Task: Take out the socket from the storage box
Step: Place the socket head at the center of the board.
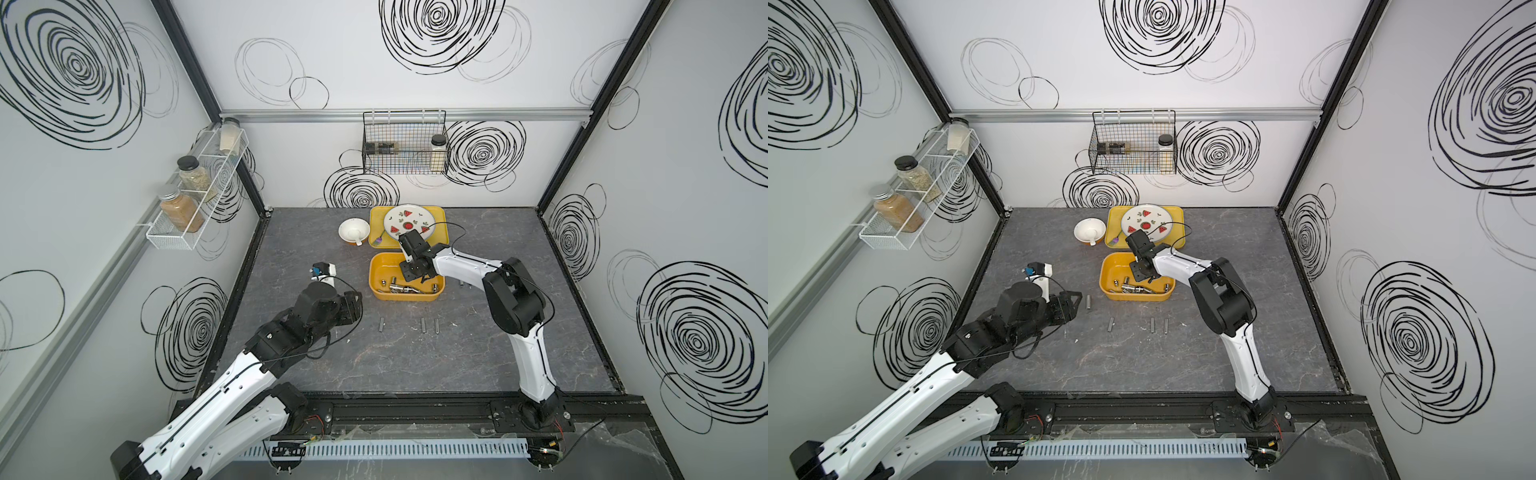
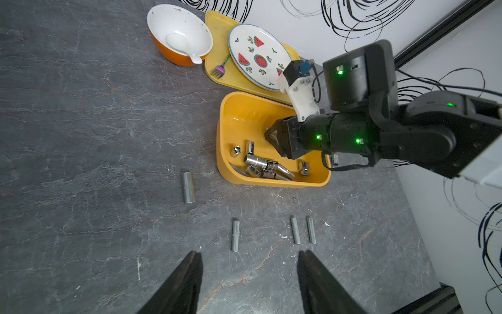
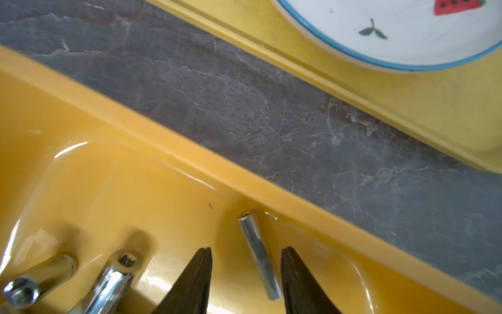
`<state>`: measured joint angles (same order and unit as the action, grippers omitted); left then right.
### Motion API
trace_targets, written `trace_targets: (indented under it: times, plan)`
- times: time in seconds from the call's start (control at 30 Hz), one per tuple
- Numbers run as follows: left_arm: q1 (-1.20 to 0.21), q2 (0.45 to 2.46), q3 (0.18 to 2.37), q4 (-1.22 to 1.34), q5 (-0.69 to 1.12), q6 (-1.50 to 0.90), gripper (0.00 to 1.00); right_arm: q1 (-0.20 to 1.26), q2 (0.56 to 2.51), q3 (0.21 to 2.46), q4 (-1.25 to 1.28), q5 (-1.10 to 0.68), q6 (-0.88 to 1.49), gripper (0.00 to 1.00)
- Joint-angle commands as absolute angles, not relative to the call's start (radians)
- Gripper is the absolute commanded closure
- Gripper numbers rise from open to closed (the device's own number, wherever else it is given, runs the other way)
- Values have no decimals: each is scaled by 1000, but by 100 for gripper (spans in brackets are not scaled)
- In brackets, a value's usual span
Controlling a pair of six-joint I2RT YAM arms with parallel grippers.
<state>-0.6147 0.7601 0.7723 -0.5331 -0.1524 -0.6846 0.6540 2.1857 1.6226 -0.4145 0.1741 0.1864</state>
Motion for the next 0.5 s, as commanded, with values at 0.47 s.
trace_targets:
  times: [0.47]
  plan:
    - [-562, 744, 772, -517, -111, -632, 32, 627, 2269, 1678, -506, 134, 206, 66]
